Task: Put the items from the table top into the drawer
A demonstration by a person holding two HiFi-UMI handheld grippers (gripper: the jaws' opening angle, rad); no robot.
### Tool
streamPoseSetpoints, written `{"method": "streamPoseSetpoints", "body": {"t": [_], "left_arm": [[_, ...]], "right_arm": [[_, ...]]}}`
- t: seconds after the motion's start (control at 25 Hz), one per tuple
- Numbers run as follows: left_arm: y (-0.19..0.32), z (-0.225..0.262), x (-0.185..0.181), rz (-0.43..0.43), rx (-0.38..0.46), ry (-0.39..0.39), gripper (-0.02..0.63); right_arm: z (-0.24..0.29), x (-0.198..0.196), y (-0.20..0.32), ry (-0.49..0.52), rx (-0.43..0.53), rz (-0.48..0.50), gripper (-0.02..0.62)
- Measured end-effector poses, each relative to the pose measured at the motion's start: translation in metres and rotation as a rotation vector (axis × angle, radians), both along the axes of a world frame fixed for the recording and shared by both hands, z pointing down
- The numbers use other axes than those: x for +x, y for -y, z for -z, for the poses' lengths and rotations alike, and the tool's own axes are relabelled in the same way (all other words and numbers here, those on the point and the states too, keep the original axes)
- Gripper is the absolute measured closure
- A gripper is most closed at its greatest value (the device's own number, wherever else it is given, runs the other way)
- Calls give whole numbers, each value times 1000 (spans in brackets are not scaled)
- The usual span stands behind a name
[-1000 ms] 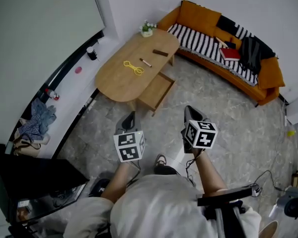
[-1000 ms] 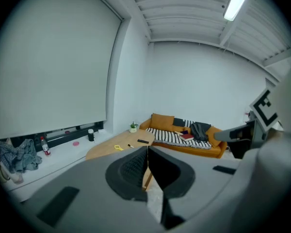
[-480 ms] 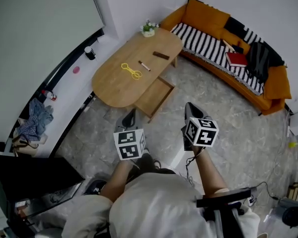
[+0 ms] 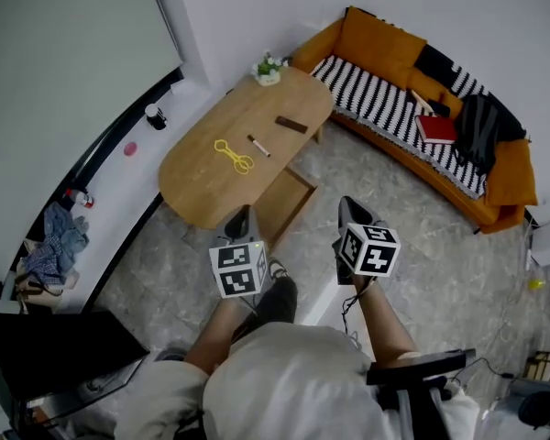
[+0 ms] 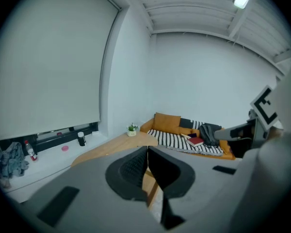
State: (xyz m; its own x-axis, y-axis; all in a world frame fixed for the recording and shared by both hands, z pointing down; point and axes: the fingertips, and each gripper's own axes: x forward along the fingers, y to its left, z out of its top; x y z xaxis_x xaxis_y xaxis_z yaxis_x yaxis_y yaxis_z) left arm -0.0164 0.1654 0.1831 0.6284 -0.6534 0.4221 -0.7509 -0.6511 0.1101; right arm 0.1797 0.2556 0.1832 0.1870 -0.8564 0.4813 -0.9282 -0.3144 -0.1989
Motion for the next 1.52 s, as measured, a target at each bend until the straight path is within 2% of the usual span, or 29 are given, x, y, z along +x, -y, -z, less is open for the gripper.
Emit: {"method": "streamPoseSetpoints", "body": {"t": [0.44,0.64,0.84,1.2,1.52], "left_arm": [[142,16,57,106,-5,-40,597],[176,6,61,139,-22,-21,597],[190,-19,48,210,-85,21,597],[229,-58,23,462,-181,30,597],[251,-103,31,599,-226,49,597]], "right_arm": [[27,71,147,-60,-14,99,603],[17,84,188,-51,-32,120,603],[-14,88,221,-9,-99,164,603],[-47,86,321,-31,-181,389,603],[-94,82,383,-62,-237,590,603]]}}
